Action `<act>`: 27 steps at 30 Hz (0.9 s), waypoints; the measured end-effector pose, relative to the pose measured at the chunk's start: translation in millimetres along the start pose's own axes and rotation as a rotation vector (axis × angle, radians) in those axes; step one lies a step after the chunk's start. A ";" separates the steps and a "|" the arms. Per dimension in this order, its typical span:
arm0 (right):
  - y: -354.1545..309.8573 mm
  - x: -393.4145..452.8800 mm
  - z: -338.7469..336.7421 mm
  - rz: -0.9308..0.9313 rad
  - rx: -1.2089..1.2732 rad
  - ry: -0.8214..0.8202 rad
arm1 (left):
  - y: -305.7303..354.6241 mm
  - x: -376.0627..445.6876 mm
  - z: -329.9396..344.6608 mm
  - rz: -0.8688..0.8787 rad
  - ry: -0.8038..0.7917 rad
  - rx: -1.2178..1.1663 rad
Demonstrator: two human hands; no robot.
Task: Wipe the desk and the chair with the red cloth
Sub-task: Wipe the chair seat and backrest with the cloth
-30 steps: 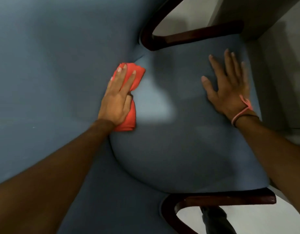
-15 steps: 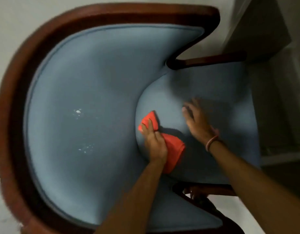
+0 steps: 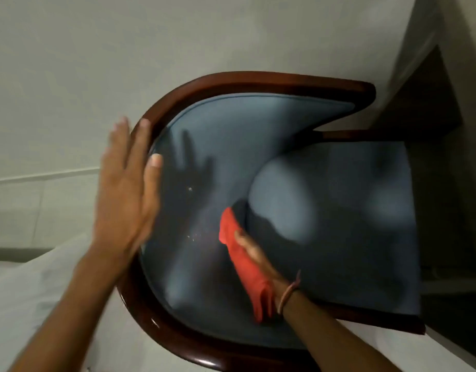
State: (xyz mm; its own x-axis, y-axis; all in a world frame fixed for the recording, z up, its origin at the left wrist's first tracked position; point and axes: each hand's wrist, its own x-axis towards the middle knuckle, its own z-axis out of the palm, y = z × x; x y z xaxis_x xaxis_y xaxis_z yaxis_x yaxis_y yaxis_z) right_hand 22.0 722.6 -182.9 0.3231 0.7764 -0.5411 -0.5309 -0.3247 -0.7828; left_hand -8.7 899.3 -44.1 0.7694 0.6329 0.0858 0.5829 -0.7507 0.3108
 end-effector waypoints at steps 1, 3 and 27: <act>2.8 -2.7 19.6 0.043 -0.097 -0.030 | -28.3 8.0 -12.4 0.001 -0.007 0.119; 11.4 -1.0 49.3 0.041 -0.332 0.017 | -67.1 21.4 -20.0 0.002 -0.127 0.214; -97.2 173.2 77.5 -0.220 -0.198 0.900 | -105.9 22.9 14.4 0.021 -0.207 -0.249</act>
State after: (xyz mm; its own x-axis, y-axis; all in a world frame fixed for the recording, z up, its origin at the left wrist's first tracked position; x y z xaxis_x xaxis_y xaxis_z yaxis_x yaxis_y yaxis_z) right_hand 68.8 930.5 -176.7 0.9268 0.1498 -0.3444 -0.2703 -0.3703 -0.8887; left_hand -49.0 990.5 -88.7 0.8323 0.5467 -0.0913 0.5040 -0.6779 0.5352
